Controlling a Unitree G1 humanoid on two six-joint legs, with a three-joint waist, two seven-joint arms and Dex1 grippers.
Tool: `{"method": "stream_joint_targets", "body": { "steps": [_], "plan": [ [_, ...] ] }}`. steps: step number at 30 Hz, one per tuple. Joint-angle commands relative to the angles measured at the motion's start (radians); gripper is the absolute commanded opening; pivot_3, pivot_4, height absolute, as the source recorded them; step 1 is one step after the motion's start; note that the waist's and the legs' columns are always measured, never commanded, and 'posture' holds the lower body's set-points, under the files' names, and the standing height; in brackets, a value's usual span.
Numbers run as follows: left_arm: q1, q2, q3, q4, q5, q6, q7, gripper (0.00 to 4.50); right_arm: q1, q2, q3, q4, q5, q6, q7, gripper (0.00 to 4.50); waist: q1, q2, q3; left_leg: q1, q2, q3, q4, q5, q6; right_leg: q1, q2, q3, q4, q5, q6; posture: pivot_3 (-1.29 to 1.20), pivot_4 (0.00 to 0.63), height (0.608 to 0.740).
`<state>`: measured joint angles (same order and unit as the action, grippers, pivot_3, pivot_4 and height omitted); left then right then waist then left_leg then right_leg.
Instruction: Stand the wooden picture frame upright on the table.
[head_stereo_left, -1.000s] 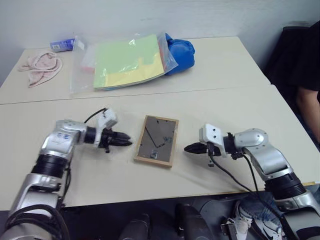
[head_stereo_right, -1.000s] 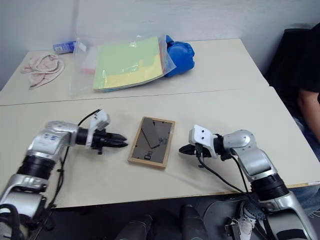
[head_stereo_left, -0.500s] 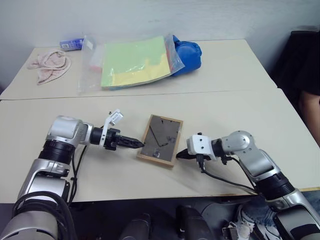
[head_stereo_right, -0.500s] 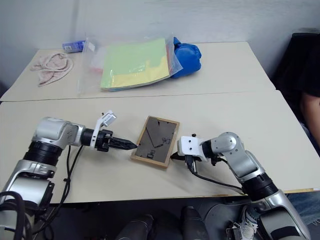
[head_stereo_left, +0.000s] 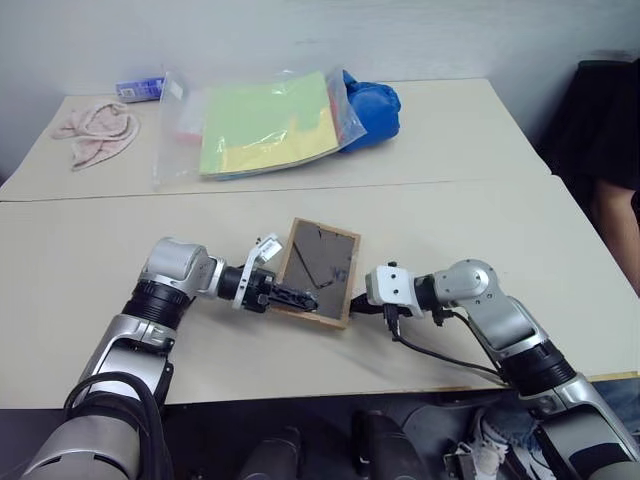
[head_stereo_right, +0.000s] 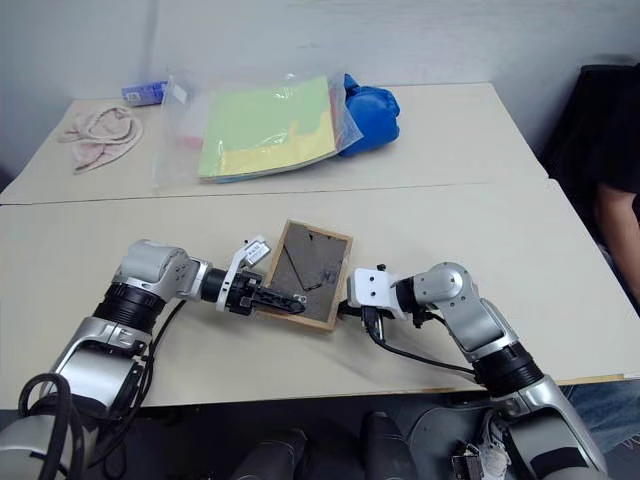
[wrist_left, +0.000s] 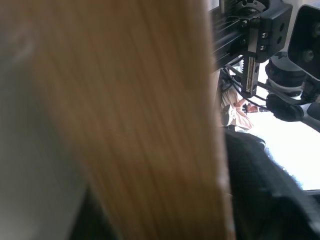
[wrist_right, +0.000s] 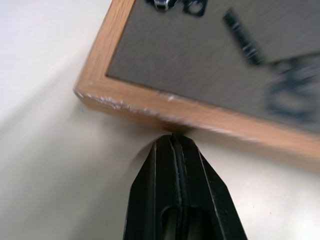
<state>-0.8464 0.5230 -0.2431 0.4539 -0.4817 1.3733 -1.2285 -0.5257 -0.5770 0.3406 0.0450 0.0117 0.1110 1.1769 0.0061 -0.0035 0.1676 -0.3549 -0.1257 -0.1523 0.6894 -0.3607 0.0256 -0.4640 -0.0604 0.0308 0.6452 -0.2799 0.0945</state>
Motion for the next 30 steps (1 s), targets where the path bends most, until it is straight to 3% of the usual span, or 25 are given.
{"method": "stream_joint_targets", "body": {
  "steps": [1,3,6,10,12,18,25,30],
  "plan": [
    [-0.001,0.021,0.049,-0.012,-0.041,-0.009,-0.006,1.09,0.040,-0.038,-0.061,-0.069,0.041,0.030,-0.011,0.00,-0.001,0.000,0.000,0.000,0.000,0.000,0.000,0.000,0.000,0.000,0.000,0.000,0.000,0.000,0.000,0.00,0.150,0.740],
    [0.008,0.029,0.073,-0.038,-0.062,0.000,0.002,1.04,0.066,-0.067,-0.113,-0.124,0.096,0.094,-0.001,0.00,-0.003,0.000,0.000,0.000,0.000,0.000,0.000,0.000,0.000,0.000,0.000,0.000,0.000,0.000,0.000,0.00,0.150,0.740],
    [0.025,0.042,0.134,-0.094,-0.099,0.016,0.020,1.04,0.071,-0.114,-0.248,-0.240,0.300,0.355,0.016,0.60,-0.006,0.000,0.001,-0.001,0.000,0.000,0.000,0.000,0.000,-0.001,0.000,0.000,0.000,0.000,0.000,0.00,0.150,0.740],
    [0.047,0.055,0.178,-0.179,-0.139,0.041,0.049,1.04,0.009,-0.113,-0.337,-0.317,0.466,0.597,-0.042,1.89,-0.009,0.000,0.001,-0.001,0.001,0.000,0.000,0.000,-0.001,-0.001,0.001,0.000,-0.001,0.000,0.000,0.00,0.150,0.740],
    [0.060,0.063,0.191,-0.241,-0.158,0.033,0.058,1.04,-0.071,-0.058,-0.356,-0.307,0.538,0.704,-0.103,2.57,-0.012,0.000,0.001,-0.001,0.002,0.000,-0.001,0.000,-0.001,-0.001,0.001,0.001,-0.001,0.000,0.000,0.00,0.150,0.740],
    [0.073,0.067,0.191,-0.324,-0.183,0.004,0.086,1.04,-0.231,0.083,-0.330,-0.232,0.601,0.833,-0.225,4.50,-0.006,0.000,0.001,-0.001,0.001,0.000,-0.001,0.000,-0.001,-0.001,0.000,0.001,0.000,0.000,0.000,0.00,0.150,0.740],
    [0.077,0.081,0.135,-0.351,-0.165,-0.060,0.090,1.04,-0.274,0.108,-0.266,-0.260,0.666,0.892,-0.189,4.50,-0.010,0.000,0.001,-0.001,0.000,0.000,-0.001,0.000,0.000,-0.001,0.000,0.000,0.000,0.000,0.000,0.00,0.150,0.740],
    [0.075,0.085,0.134,-0.338,-0.177,-0.075,0.094,1.04,-0.280,0.104,-0.308,-0.299,0.741,0.931,-0.204,4.50,-0.011,0.000,0.001,-0.001,0.001,0.000,-0.001,0.000,0.000,-0.001,0.000,0.000,0.000,0.000,0.000,0.00,0.150,0.740]
  ]
}}
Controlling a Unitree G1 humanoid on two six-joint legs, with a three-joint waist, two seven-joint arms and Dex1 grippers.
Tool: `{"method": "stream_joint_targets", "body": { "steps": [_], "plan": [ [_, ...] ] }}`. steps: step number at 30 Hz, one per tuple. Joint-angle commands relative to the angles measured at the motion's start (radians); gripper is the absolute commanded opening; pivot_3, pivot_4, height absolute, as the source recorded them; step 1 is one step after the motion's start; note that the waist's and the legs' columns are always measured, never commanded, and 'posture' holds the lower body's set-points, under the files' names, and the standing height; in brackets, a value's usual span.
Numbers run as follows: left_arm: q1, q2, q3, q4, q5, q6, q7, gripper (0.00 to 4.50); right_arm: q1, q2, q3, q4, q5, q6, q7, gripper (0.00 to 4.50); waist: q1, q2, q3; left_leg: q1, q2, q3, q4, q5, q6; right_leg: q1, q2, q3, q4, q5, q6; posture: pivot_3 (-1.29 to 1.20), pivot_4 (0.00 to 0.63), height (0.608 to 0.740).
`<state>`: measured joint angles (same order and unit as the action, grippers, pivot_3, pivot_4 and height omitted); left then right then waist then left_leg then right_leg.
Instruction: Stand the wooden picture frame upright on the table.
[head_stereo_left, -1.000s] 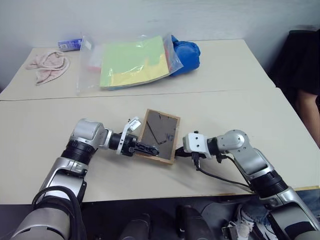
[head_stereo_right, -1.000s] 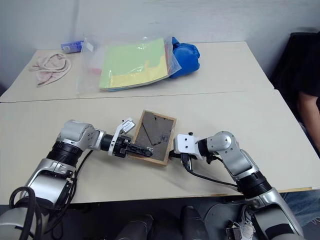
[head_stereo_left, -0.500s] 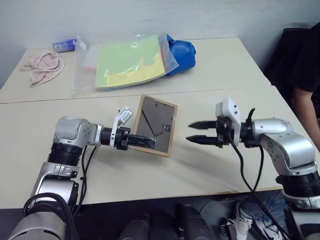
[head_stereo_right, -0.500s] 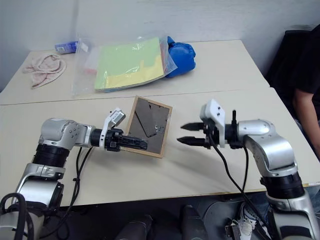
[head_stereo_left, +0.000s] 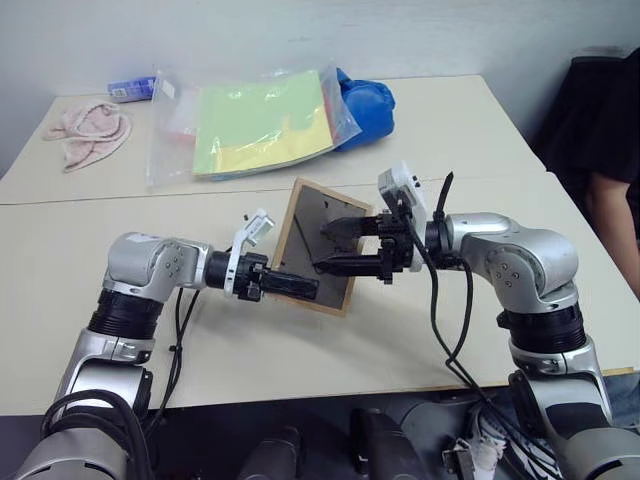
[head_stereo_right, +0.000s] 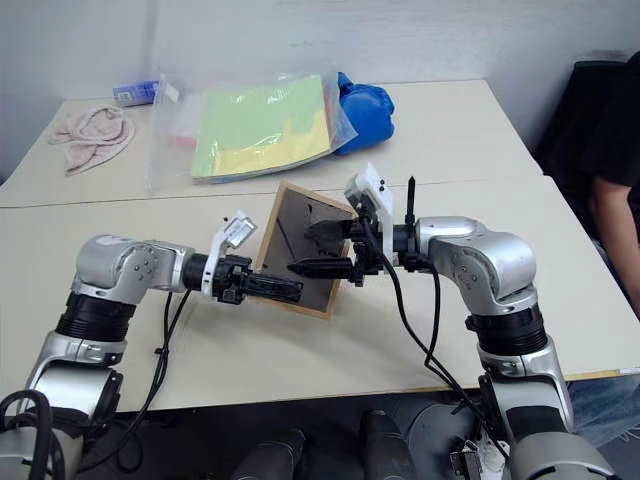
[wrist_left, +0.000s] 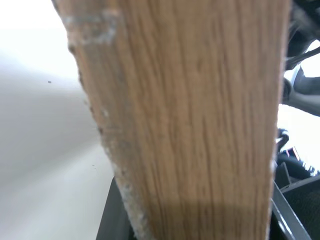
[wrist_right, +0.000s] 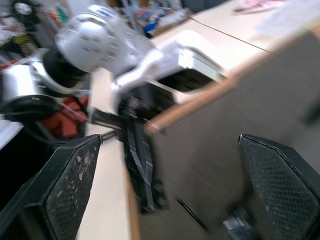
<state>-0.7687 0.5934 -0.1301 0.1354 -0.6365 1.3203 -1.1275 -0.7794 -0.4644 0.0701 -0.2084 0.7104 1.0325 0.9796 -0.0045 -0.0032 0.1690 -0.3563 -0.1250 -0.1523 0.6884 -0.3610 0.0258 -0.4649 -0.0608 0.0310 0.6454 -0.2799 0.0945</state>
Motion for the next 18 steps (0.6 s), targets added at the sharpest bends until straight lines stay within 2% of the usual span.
{"method": "stream_joint_targets", "body": {
  "steps": [1,10,13,18],
  "plan": [
    [-0.003,0.015,0.021,-0.020,-0.022,-0.026,-0.007,1.04,-0.026,-0.014,-0.037,-0.044,0.032,0.000,-0.019,4.50,0.000,0.000,0.000,0.000,0.000,0.000,0.000,0.000,0.000,0.000,0.000,0.000,0.000,0.000,0.000,0.00,0.150,0.740],
    [-0.007,0.038,0.017,-0.033,-0.034,-0.047,-0.032,1.04,-0.045,-0.087,-0.039,0.092,-0.023,-0.071,-0.012,4.50,0.001,0.000,0.000,0.000,0.000,0.000,0.000,0.000,0.000,0.000,0.000,0.000,0.000,0.000,0.000,0.00,0.150,0.740],
    [-0.019,0.040,0.017,-0.028,-0.034,-0.053,-0.035,1.04,-0.023,-0.064,0.021,0.091,-0.055,-0.109,-0.005,4.50,0.000,0.000,0.000,0.000,0.000,0.000,0.000,0.000,0.000,0.000,0.000,0.000,0.000,0.000,0.000,0.00,0.150,0.740],
    [-0.028,0.038,0.007,-0.010,-0.023,-0.072,-0.038,1.04,-0.024,-0.006,0.029,0.032,-0.005,-0.079,-0.017,4.50,-0.006,0.000,0.000,0.000,0.000,0.000,-0.001,0.000,0.000,-0.001,0.000,0.000,0.000,0.000,0.000,0.00,0.150,0.740]
  ]
}}
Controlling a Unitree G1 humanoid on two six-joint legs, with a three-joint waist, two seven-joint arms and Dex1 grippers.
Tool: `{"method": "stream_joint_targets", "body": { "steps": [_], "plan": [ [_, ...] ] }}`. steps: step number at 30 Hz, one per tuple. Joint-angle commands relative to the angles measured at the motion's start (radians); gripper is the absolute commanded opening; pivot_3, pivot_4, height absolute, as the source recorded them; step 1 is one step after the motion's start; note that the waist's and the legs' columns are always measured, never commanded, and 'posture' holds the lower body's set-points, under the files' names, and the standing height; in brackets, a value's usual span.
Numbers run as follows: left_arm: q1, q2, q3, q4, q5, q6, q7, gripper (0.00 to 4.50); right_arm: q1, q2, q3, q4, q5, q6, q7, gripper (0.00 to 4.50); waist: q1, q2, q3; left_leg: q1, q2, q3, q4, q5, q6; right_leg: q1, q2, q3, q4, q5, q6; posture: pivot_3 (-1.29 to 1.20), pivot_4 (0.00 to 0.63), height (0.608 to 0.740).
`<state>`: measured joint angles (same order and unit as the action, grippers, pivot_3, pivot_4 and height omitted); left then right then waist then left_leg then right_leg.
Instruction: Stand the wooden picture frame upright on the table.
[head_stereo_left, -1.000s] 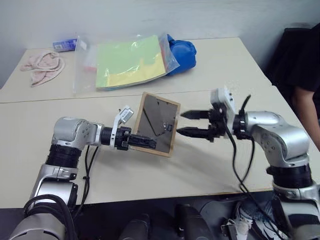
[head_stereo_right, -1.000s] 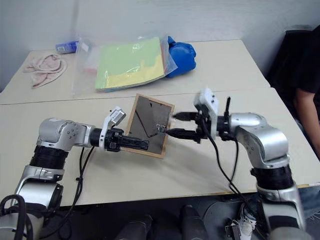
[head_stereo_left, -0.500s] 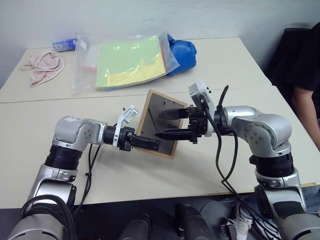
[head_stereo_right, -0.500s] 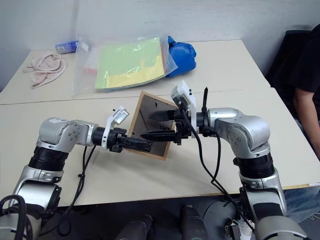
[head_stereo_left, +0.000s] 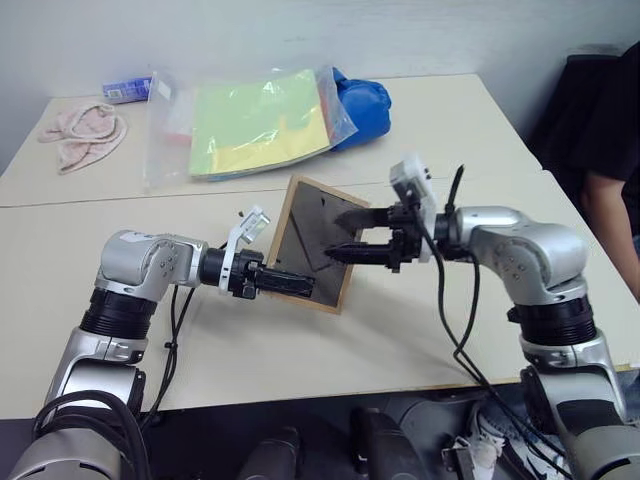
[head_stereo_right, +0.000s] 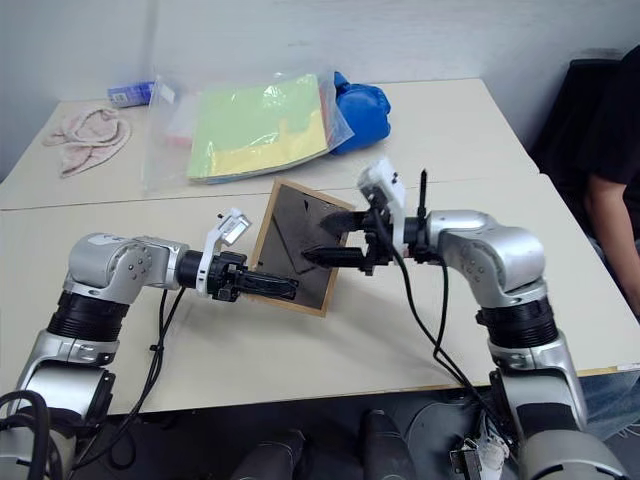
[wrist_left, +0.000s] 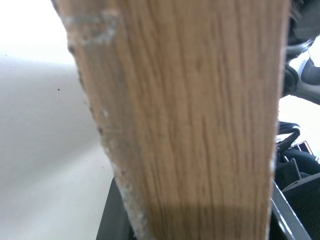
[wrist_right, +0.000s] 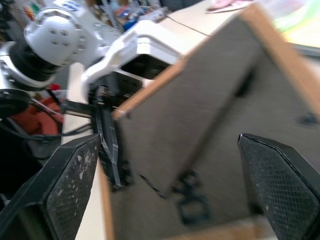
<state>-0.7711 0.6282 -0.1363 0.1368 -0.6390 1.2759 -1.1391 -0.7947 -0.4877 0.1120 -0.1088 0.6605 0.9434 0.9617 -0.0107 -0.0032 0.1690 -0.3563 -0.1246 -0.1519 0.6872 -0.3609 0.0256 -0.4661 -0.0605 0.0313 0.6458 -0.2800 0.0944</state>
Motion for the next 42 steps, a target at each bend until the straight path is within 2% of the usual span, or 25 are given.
{"method": "stream_joint_targets", "body": {
  "steps": [1,4,8,12,14,17,18,20,22,24,28,30,32,36,38,42],
  "plan": [
    [-0.027,0.004,0.010,-0.009,-0.020,-0.032,-0.027,1.04,-0.007,0.022,-0.019,-0.081,0.057,0.017,0.001,4.50,0.000,0.000,0.000,0.000,0.000,0.000,0.000,0.000,0.000,0.000,0.000,0.000,0.000,0.000,0.000,0.00,0.150,0.740],
    [-0.035,0.001,0.011,0.014,-0.016,-0.036,-0.026,1.04,-0.002,0.021,-0.062,-0.130,0.119,0.050,-0.005,4.50,0.001,0.000,0.000,0.000,0.000,0.000,0.000,0.000,0.000,0.000,0.000,0.000,0.000,0.000,0.000,0.00,0.150,0.740],
    [-0.040,0.004,0.006,0.042,-0.003,-0.053,-0.026,1.04,0.018,-0.049,-0.133,-0.197,0.192,0.104,-0.006,4.50,0.011,0.000,0.000,0.000,0.000,0.000,0.001,0.000,0.000,0.000,0.000,0.000,0.000,0.000,0.000,0.00,0.150,0.740],
    [-0.041,0.005,0.013,0.030,-0.017,-0.043,-0.027,1.04,0.070,-0.184,-0.111,-0.209,0.069,0.000,0.012,4.50,0.012,0.000,0.000,0.000,-0.001,0.000,0.001,0.000,0.001,0.001,-0.001,0.000,-0.001,0.000,0.000,0.00,0.150,0.740],
    [-0.042,0.005,0.014,0.023,-0.021,-0.039,-0.024,1.04,0.105,-0.252,-0.091,-0.194,-0.019,-0.116,0.048,4.50,0.011,0.000,0.000,0.000,-0.001,0.000,0.001,0.000,0.001,0.001,0.000,0.000,-0.001,0.000,0.000,0.00,0.150,0.740],
    [-0.051,0.004,0.021,0.016,-0.030,-0.023,-0.020,1.04,0.207,-0.351,0.011,-0.079,-0.401,-0.699,0.059,4.50,0.010,0.000,0.000,0.000,-0.001,0.000,0.000,0.000,0.001,0.001,0.000,0.000,-0.002,0.000,0.000,0.00,0.150,0.740],
    [-0.053,0.004,0.023,0.010,-0.034,-0.016,-0.018,1.04,0.216,-0.356,0.056,0.017,-0.575,-0.991,-0.034,4.50,0.010,-0.001,0.000,0.000,-0.001,0.001,0.000,0.000,0.001,0.001,0.000,0.000,-0.001,0.000,0.000,0.00,0.150,0.740],
    [-0.057,0.004,0.023,0.001,-0.039,-0.007,-0.019,1.04,0.184,-0.336,0.110,0.187,-0.824,-1.426,-0.225,4.50,0.005,-0.001,0.000,0.000,-0.001,0.003,0.000,0.000,0.000,-0.001,0.000,0.001,0.000,0.000,0.000,0.00,0.150,0.740],
    [-0.063,0.001,0.026,-0.002,-0.041,0.001,-0.017,1.04,0.113,-0.330,0.186,0.322,-1.115,-1.702,-0.477,4.50,0.001,-0.001,0.001,0.000,-0.002,0.011,-0.001,0.000,0.000,-0.006,0.000,0.001,0.001,0.000,0.000,0.00,0.150,0.740],
    [-0.068,-0.001,0.029,-0.004,-0.045,0.010,-0.016,1.04,0.045,-0.318,0.244,0.417,-1.351,-1.841,-0.701,4.50,-0.009,-0.002,0.001,0.000,-0.003,0.022,-0.003,0.000,0.000,-0.016,-0.001,0.001,0.010,-0.001,-0.001,0.00,0.150,0.740],
    [-0.080,-0.004,0.040,-0.028,-0.076,0.062,-0.014,1.04,-0.103,-0.192,0.294,0.546,-1.635,-1.865,-1.187,4.50,-0.035,-0.002,0.001,0.001,-0.002,0.025,-0.003,0.001,0.000,-0.021,0.000,0.002,0.013,-0.002,-0.003,0.00,0.150,0.740],
    [-0.086,-0.004,0.043,-0.028,-0.084,0.078,-0.007,1.04,-0.162,-0.158,0.325,0.613,-1.726,-1.838,-1.338,4.08,-0.044,-0.002,0.001,0.000,-0.002,0.025,-0.004,0.000,-0.001,-0.025,0.001,0.004,0.014,-0.002,-0.004,0.00,0.150,0.740],
    [-0.088,-0.001,0.045,-0.028,-0.091,0.093,-0.005,1.04,-0.196,-0.143,0.349,0.659,-1.765,-1.832,-1.409,3.66,-0.046,-0.002,0.001,0.000,-0.001,0.025,-0.004,0.000,-0.001,-0.026,0.001,0.005,0.015,-0.003,-0.005,0.00,0.150,0.740],
    [-0.084,0.006,0.055,-0.035,-0.106,0.109,0.003,1.04,-0.241,-0.135,0.402,0.711,-1.823,-1.850,-1.527,2.43,-0.047,-0.002,0.001,0.000,-0.002,0.025,-0.004,0.000,-0.002,-0.026,0.000,0.004,0.015,-0.003,-0.006,0.00,0.150,0.740],
    [-0.082,0.008,0.063,-0.037,-0.110,0.105,0.009,1.04,-0.253,-0.139,0.428,0.738,-1.840,-1.857,-1.563,2.18,-0.048,-0.002,0.001,0.000,-0.002,0.025,-0.003,0.000,-0.002,-0.026,0.000,0.004,0.014,-0.003,-0.006,0.00,0.150,0.740],
    [-0.085,0.036,0.066,-0.014,-0.095,0.092,0.011,1.04,-0.260,-0.171,0.451,0.749,-1.845,-1.885,-1.620,2.04,-0.051,-0.002,0.001,0.000,-0.002,0.025,-0.003,0.000,-0.002,-0.026,0.000,0.004,0.014,-0.003,-0.006,0.00,0.150,0.740]
  ]
}}
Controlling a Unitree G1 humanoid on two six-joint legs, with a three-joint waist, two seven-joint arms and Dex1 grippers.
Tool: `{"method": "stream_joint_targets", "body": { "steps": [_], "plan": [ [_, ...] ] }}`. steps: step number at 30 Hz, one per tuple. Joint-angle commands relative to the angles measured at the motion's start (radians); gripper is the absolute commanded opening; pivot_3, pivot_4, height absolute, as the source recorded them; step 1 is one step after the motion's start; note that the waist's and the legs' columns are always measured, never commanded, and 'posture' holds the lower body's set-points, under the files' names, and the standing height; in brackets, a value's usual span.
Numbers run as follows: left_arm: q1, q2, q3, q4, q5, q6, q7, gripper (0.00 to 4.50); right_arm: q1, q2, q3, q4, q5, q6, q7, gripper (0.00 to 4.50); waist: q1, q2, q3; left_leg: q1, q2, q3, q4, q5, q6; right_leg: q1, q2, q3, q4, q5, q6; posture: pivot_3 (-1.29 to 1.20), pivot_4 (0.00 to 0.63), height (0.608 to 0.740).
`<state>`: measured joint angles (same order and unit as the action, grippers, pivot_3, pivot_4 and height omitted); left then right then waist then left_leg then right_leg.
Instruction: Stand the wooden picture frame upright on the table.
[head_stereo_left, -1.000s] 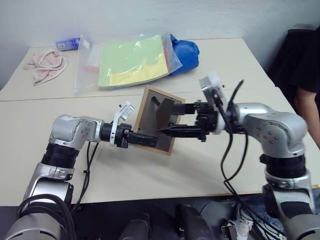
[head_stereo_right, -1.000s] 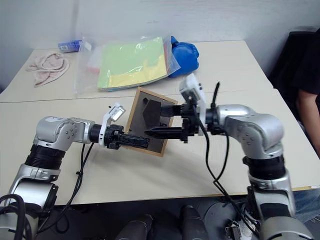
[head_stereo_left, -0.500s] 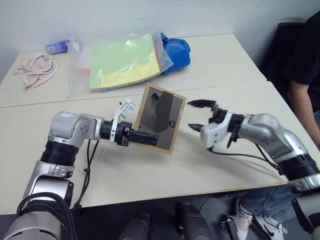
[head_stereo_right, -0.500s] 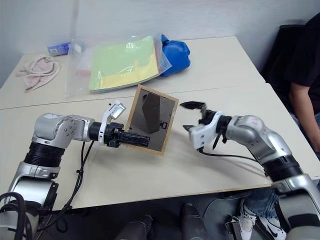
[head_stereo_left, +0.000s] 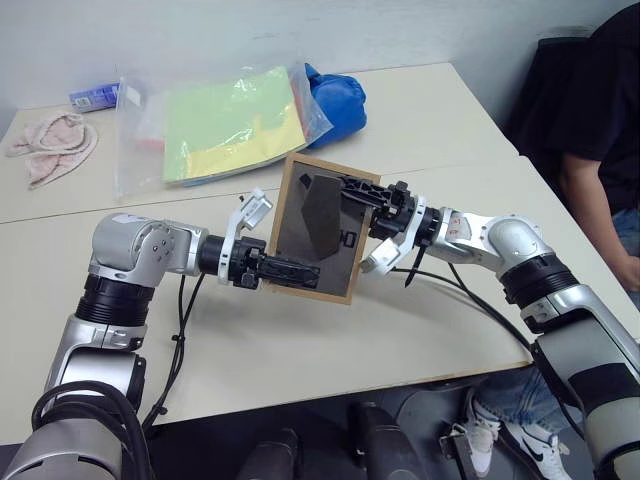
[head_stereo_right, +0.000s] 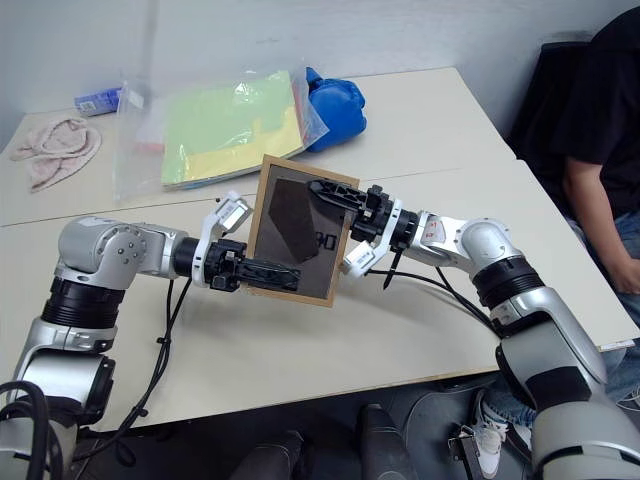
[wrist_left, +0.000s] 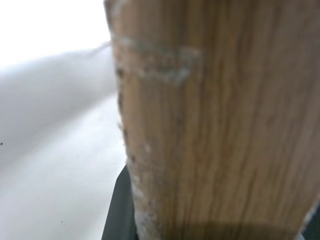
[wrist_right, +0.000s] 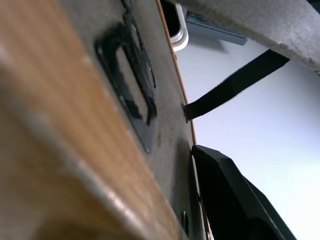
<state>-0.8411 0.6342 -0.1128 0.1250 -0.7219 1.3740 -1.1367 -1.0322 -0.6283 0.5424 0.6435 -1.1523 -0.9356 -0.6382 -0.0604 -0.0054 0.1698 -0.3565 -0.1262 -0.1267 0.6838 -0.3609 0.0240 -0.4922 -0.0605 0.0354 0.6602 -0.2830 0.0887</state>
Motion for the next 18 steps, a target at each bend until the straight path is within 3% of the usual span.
{"method": "stream_joint_targets", "body": {
  "steps": [1,5,8,12,15,16,18],
  "plan": [
    [-0.019,0.045,0.050,0.015,-0.010,-0.007,0.004,1.30,-0.025,-0.040,0.022,0.004,-0.026,-0.017,-0.024,1.96,-0.002,0.000,0.000,0.000,0.000,0.000,0.000,0.000,0.000,0.000,0.000,0.000,0.000,0.000,0.000,0.00,0.150,0.740],
    [0.009,0.138,0.068,-0.001,-0.020,-0.040,-0.043,2.40,-0.038,-0.055,0.033,0.036,0.002,-0.051,-0.004,1.25,-0.010,0.000,0.000,0.000,0.000,0.000,0.000,0.000,0.000,-0.001,0.001,0.000,0.000,0.000,0.000,0.00,0.150,0.740],
    [0.041,0.200,0.106,-0.037,-0.046,-0.059,-0.070,3.15,-0.041,-0.057,0.031,0.045,0.026,-0.066,0.013,1.17,-0.024,0.000,0.000,0.000,0.000,0.000,-0.001,0.000,0.000,-0.001,0.001,0.001,0.000,0.000,0.000,0.00,0.150,0.740],
    [0.219,0.397,0.351,-0.222,-0.155,-0.083,-0.151,4.40,-0.038,-0.056,0.002,0.055,0.132,-0.128,0.104,1.17,-0.053,-0.001,0.000,0.000,0.001,0.000,-0.003,-0.001,-0.001,-0.005,0.004,0.002,0.002,-0.001,-0.001,0.00,0.150,0.740],
    [0.391,0.431,0.607,-0.418,-0.217,-0.110,-0.135,4.50,-0.029,-0.021,0.002,0.140,0.398,-0.231,0.318,1.17,-0.067,-0.001,0.000,0.000,0.002,-0.001,-0.003,-0.002,-0.001,-0.004,0.004,0.003,0.000,-0.001,-0.002,0.00,0.150,0.740],
    [0.457,0.432,0.653,-0.486,-0.201,-0.147,-0.129,4.50,-0.009,-0.004,0.018,0.157,0.577,-0.240,0.454,1.17,-0.073,-0.001,0.000,0.000,0.003,0.000,-0.002,-0.002,-0.001,-0.003,0.003,0.003,-0.001,-0.001,-0.002,0.00,0.150,0.740],
    [0.563,0.394,0.687,-0.597,-0.157,-0.228,-0.073,4.50,0.116,0.035,0.023,-0.029,1.149,0.050,0.943,1.16,-0.084,0.000,0.001,0.001,0.005,0.000,-0.002,-0.003,0.000,0.001,0.003,0.002,-0.003,-0.001,-0.003,0.00,0.150,0.740]
  ]
}}
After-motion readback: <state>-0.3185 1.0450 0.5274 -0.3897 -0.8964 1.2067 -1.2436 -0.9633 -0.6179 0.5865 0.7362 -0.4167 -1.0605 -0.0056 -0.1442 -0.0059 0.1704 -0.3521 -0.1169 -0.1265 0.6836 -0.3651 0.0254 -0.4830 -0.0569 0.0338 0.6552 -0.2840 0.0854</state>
